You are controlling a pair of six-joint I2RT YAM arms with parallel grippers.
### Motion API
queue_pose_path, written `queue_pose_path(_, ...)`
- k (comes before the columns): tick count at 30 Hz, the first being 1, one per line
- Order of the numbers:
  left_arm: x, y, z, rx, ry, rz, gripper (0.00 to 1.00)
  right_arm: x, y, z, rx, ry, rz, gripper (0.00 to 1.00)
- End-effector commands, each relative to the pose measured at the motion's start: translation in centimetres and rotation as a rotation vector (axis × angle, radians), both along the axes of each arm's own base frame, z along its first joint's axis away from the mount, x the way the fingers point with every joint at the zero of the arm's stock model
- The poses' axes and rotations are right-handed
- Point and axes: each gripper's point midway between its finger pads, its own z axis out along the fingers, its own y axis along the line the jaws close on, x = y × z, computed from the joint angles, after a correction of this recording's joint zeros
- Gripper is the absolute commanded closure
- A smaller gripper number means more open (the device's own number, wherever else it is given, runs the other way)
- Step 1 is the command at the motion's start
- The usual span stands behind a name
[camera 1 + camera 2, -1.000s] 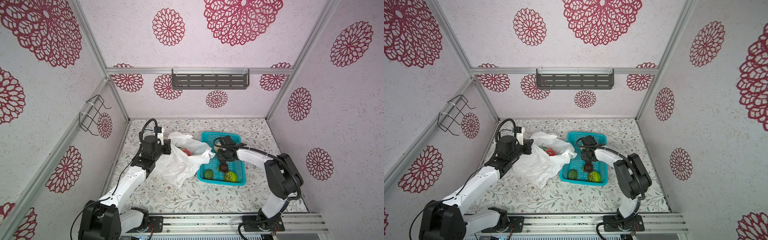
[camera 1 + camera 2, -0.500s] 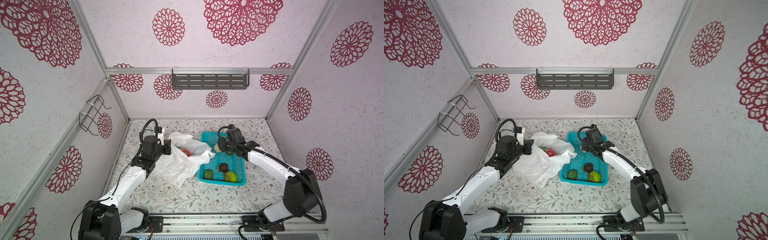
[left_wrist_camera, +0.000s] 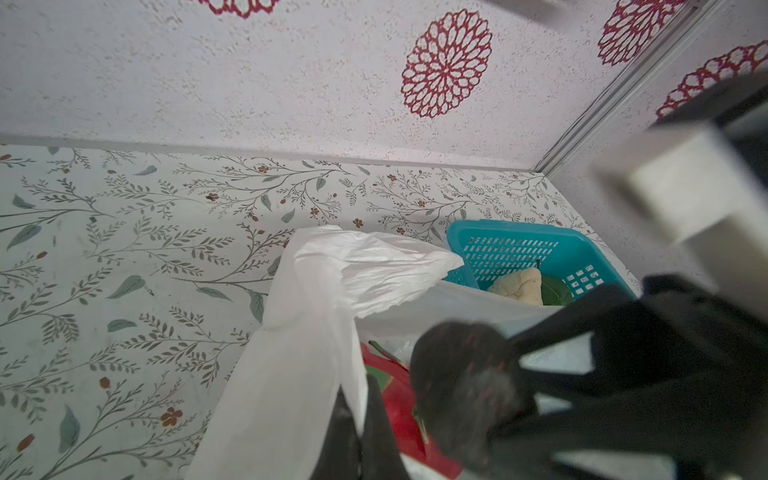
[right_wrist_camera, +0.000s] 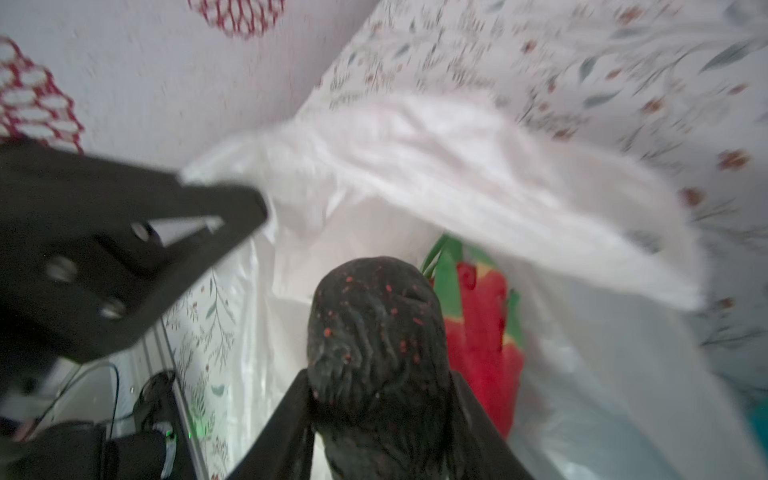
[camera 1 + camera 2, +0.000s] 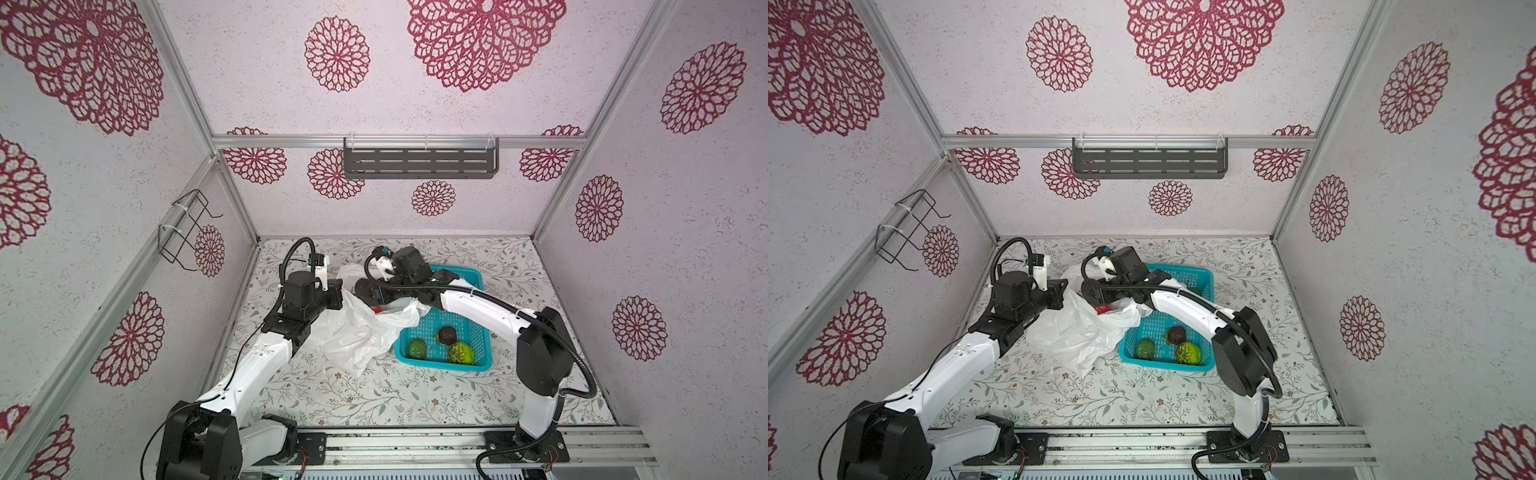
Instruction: Place the fruits into the plastic bag
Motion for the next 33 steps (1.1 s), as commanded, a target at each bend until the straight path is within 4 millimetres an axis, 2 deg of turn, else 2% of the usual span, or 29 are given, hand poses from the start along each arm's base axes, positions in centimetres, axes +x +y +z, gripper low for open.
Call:
queue_pose_path(1, -0.3, 0.0, 1.3, -0.008, -0.03, -0.002, 1.0, -2.4, 0.1, -0.3, -0.003, 0.075, 0.108, 0.64)
queue_pose_path(4, -0.4, 0.0, 1.4, -0.005, -0.031, 0.001, 1.0, -4.0, 0.1, -2.0, -0.045, 0.136, 0.162, 0.62)
queue_pose_path(6, -0.5, 0.1, 1.3, -0.001, -0.03, 0.005, 1.0, -5.0, -0.3, -2.9, -0.073, 0.162, 0.183, 0.57)
queue_pose_path(7, -0.5, 0.1, 1.4, -0.002, -0.031, 0.006, 1.0, -5.2, -0.4, -3.1, -0.08, 0.17, 0.185, 0.49)
queue_pose_path(8, -0.5, 0.2, 1.4, 0.0, -0.032, 0.008, 1.0, -5.3, -0.7, -3.3, -0.089, 0.174, 0.18, 0.36)
queue_pose_path(10, -0.5, 0.2, 1.3, 0.001, -0.029, 0.009, 1.0, -5.1, -1.3, -3.4, -0.11, 0.16, 0.153, 0.25)
queue_pose_path(13, -0.5, 0.1, 1.3, -0.002, -0.028, 0.008, 1.0, -3.9, -2.0, -2.5, -0.125, 0.095, 0.095, 0.17)
queue_pose_path(16, -0.6, 0.1, 1.4, -0.004, -0.029, 0.006, 1.0, -2.0, -2.9, -0.5, -0.103, 0.01, 0.009, 0.16)
queue_pose_path(20, -0.7, 0.1, 1.5, -0.001, -0.029, 0.006, 1.0, 1.1, -5.1, 3.6, -0.016, -0.102, -0.155, 0.16)
queue_pose_path(23, -0.7, 0.1, 1.6, 0.0, -0.032, 0.005, 1.0, 3.4, -8.2, 6.3, 0.033, -0.178, -0.319, 0.15)
queue_pose_path(26, -0.7, 0.0, 1.4, 0.001, -0.028, 0.004, 1.0, 5.5, -13.3, 7.5, 0.041, -0.222, -0.55, 0.14)
queue_pose_path(28, -0.6, 0.0, 1.4, 0.001, -0.028, 0.005, 1.0, 6.2, -17.4, 7.3, 0.023, -0.227, -0.724, 0.14)
queue_pose_path(30, -0.6, 0.0, 1.2, 0.002, -0.024, 0.003, 1.0, 6.1, -21.8, 6.8, 0.014, -0.225, -0.888, 0.12)
queue_pose_path(33, -0.5, -0.1, 1.1, 0.001, -0.025, -0.002, 1.0, 4.9, -25.7, 5.6, 0.042, -0.195, -1.006, 0.09)
